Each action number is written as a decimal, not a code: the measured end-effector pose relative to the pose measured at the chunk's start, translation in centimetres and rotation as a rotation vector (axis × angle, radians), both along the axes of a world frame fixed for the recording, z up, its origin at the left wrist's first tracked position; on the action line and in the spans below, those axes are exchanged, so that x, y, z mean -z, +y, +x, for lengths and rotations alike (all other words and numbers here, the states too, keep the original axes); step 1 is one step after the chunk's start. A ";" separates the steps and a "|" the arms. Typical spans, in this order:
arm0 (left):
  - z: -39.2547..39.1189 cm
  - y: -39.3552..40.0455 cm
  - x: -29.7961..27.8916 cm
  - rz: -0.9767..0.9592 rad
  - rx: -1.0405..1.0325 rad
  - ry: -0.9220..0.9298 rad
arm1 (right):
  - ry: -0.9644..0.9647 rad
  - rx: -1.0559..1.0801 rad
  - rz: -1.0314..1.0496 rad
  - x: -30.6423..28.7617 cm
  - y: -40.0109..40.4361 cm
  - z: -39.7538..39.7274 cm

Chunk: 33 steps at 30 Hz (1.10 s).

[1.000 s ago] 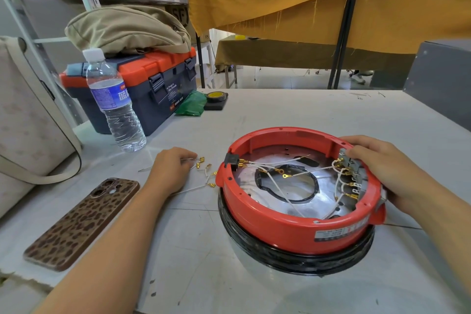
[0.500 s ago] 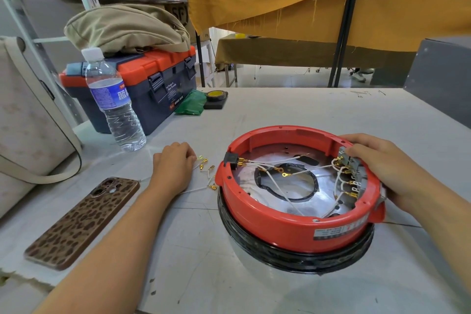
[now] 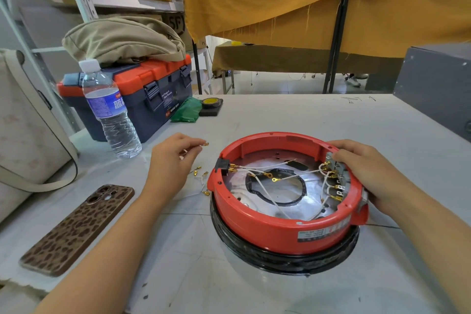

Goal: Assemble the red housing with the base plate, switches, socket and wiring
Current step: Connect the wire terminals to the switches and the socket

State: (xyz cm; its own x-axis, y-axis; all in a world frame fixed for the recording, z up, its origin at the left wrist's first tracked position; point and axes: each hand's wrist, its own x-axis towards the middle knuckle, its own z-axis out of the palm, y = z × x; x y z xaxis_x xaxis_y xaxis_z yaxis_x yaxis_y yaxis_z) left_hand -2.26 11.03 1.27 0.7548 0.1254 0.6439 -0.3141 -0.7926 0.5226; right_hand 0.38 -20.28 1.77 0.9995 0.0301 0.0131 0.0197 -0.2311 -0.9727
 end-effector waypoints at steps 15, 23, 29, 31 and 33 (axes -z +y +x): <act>-1.7 -6.6 -4.8 0.033 0.294 0.048 | -0.024 0.033 0.024 0.0 0.9 -0.4; -0.9 -10.1 -5.8 0.075 0.436 0.160 | 0.018 -0.011 0.054 -0.2 0.6 -0.4; -0.1 -13.3 -5.3 0.162 0.461 0.292 | 0.066 -0.069 0.092 -0.3 0.1 -0.3; 0.2 -14.2 -5.1 0.196 0.476 0.329 | 0.069 -0.070 0.097 -0.2 0.1 -0.3; 0.4 -14.9 -5.1 0.212 0.491 0.352 | 0.063 -0.062 0.084 -0.2 0.2 -0.2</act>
State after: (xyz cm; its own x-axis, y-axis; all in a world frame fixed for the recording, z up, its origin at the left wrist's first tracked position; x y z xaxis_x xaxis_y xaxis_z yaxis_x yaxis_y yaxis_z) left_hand -1.89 -3.84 6.42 0.8629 -0.3914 0.3197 -0.5048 -0.6975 0.5087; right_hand 0.14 -20.10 1.99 0.9946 0.0933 -0.0446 -0.0304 -0.1490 -0.9884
